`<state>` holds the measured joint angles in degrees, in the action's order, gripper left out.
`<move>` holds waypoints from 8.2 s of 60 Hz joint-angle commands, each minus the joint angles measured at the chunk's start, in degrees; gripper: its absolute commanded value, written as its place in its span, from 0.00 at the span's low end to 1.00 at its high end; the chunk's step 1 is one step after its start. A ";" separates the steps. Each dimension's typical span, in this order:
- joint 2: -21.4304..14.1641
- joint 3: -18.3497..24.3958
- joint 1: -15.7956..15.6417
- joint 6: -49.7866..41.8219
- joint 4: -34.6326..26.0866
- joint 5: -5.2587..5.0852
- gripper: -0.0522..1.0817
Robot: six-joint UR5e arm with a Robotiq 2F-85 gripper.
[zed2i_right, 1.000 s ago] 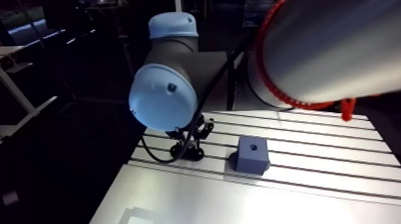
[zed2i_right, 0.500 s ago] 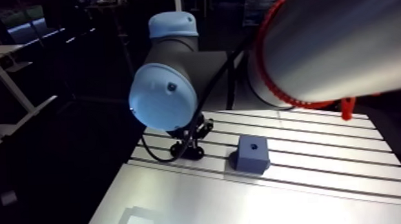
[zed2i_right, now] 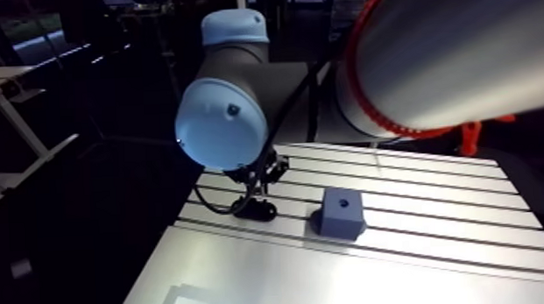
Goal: Pick up the M10 bolt and insert it into the hex recess until seated.
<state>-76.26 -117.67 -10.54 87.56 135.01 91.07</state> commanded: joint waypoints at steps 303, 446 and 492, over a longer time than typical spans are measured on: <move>-0.50 14.98 16.60 43.71 -35.07 6.97 1.00; 1.78 13.21 16.94 43.80 -32.24 6.97 1.00; 2.05 12.87 16.87 43.88 -31.96 6.97 1.00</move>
<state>-74.22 -104.64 6.33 131.44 103.05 98.04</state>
